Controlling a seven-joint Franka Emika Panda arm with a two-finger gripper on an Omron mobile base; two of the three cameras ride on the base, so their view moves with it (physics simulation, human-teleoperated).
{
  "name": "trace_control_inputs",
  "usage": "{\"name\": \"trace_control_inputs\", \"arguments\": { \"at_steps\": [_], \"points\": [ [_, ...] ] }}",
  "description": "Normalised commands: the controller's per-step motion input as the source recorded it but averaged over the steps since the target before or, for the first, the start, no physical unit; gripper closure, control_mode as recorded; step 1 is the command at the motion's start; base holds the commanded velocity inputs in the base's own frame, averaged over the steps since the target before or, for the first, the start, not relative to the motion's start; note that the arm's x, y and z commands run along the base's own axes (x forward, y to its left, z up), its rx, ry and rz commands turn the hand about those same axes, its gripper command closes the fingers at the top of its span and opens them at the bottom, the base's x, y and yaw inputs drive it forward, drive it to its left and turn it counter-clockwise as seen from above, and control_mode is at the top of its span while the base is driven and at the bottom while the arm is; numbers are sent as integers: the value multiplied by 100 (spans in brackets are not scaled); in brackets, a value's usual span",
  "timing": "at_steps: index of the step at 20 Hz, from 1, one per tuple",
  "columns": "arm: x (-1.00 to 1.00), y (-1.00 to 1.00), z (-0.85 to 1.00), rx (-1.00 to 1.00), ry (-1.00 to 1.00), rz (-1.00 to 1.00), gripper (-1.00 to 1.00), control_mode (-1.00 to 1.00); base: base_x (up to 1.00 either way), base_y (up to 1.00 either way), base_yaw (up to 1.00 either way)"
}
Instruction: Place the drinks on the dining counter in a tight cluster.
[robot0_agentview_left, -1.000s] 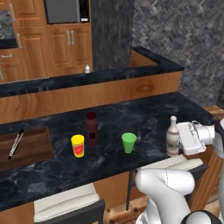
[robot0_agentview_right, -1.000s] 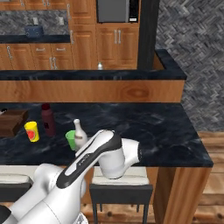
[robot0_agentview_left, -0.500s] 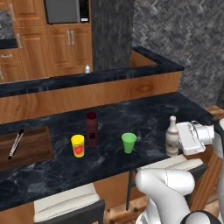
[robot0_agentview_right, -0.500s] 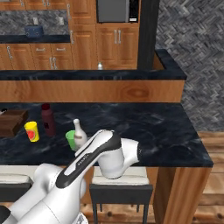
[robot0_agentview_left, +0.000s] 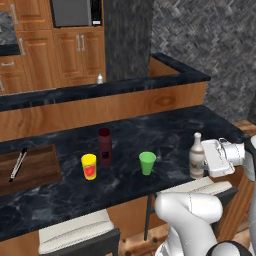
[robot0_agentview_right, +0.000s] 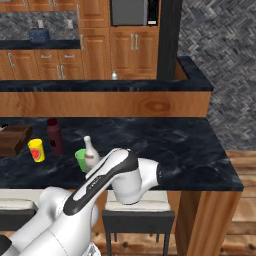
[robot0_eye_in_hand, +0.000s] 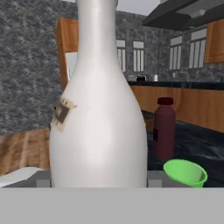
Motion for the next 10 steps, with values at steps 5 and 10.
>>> {"name": "trace_control_inputs", "arguments": {
  "at_steps": [5, 10],
  "points": [
    [56, 1, 2, 0, 1, 3, 100, -100, 0, 0, 0],
    [68, -3, 1, 1, 10, 19, 100, -100, 0, 0, 0]
  ]
}}
